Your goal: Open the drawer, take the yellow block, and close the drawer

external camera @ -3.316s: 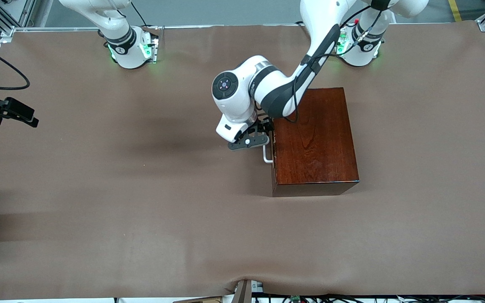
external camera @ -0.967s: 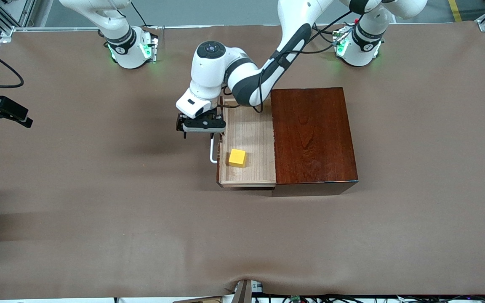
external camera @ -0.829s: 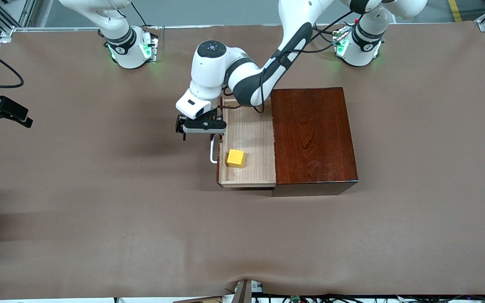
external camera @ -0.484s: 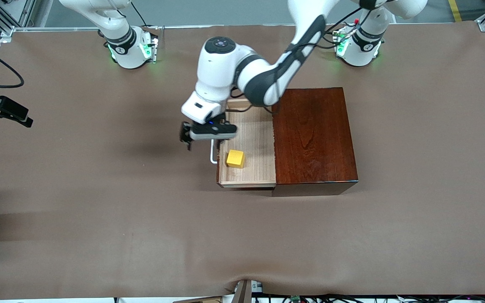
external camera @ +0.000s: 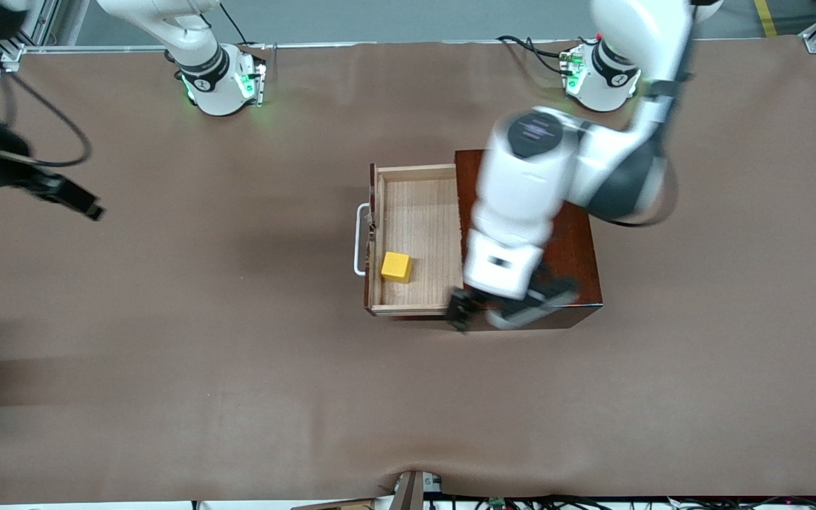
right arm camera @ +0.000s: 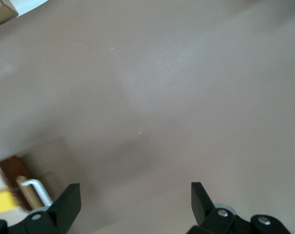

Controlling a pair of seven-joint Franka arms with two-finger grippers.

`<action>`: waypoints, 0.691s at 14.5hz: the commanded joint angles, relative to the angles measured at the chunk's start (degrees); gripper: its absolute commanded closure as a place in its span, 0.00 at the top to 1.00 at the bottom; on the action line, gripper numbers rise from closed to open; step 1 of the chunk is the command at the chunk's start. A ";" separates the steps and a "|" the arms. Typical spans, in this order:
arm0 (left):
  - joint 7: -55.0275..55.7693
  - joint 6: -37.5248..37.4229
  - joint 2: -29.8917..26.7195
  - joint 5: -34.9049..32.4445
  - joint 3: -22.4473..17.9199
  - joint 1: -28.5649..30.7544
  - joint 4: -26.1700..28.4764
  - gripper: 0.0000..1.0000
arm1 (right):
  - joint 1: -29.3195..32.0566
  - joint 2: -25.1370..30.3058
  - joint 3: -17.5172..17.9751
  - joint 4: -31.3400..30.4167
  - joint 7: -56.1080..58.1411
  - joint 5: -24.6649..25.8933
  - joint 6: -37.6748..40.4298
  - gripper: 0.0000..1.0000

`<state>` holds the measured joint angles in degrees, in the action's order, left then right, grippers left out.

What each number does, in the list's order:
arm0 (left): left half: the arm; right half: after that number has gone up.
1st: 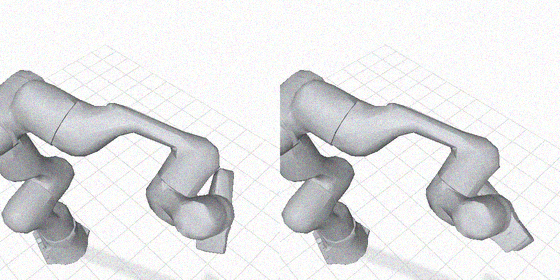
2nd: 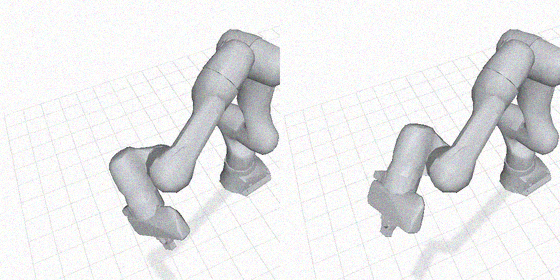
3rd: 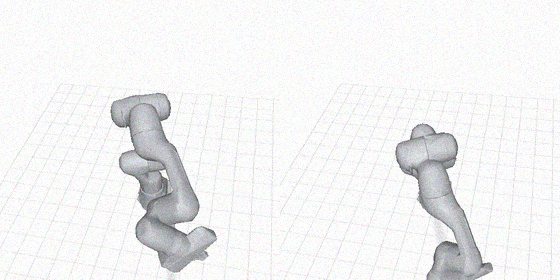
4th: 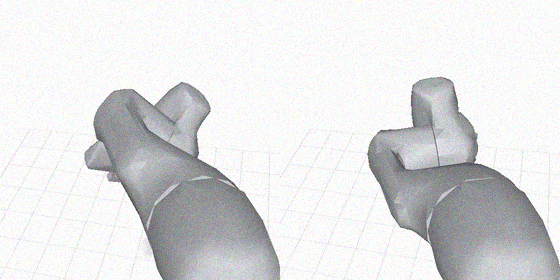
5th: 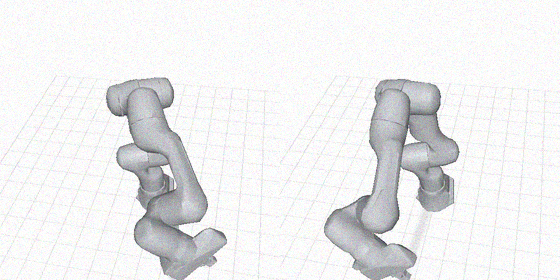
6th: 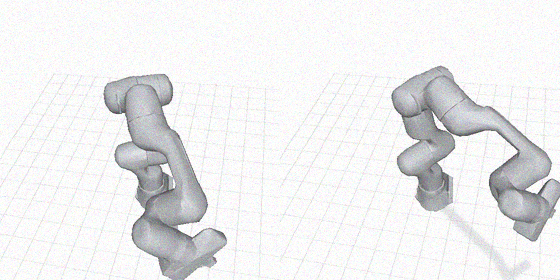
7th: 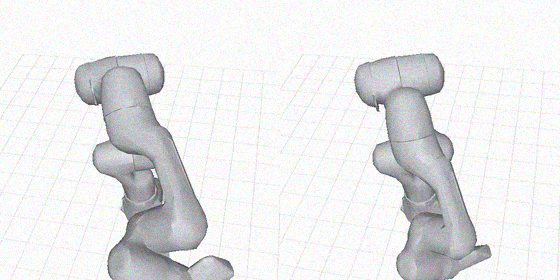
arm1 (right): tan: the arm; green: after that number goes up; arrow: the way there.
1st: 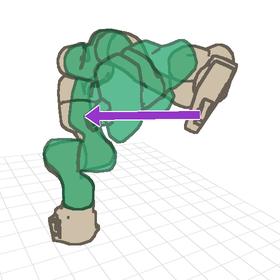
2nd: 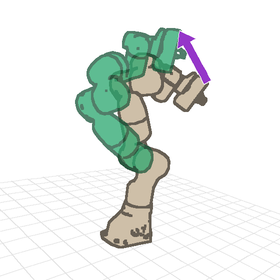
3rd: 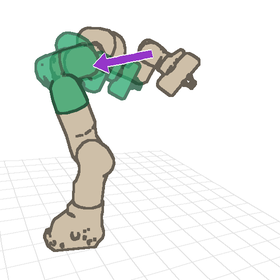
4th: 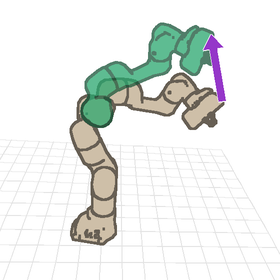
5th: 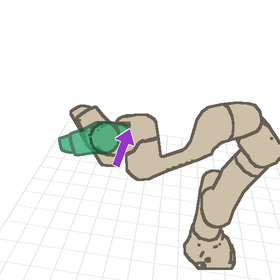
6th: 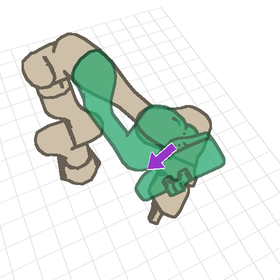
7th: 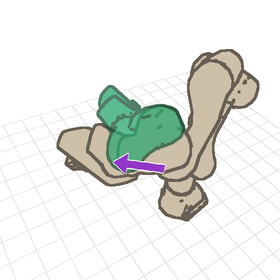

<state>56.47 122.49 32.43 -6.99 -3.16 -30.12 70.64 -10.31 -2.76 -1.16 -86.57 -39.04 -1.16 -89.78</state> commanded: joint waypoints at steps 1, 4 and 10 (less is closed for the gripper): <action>-8.00 -3.57 -4.73 1.18 1.31 5.66 3.61 1.00 | -8.82 -1.71 -0.25 0.52 -23.98 0.02 -0.57 1.00; -18.19 -5.76 -10.26 2.33 1.49 10.59 9.58 1.00 | -17.35 -5.92 -0.25 2.27 -45.71 -0.15 -3.55 1.00; -42.63 -11.90 -25.98 4.52 1.75 20.78 23.83 1.00 | -23.62 -15.24 -0.25 5.88 -75.46 -6.73 -11.11 1.00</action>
<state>20.99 113.52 15.34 -4.03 -2.54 -12.45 87.02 -33.94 -14.30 -0.64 -83.60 -108.14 -4.59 -99.74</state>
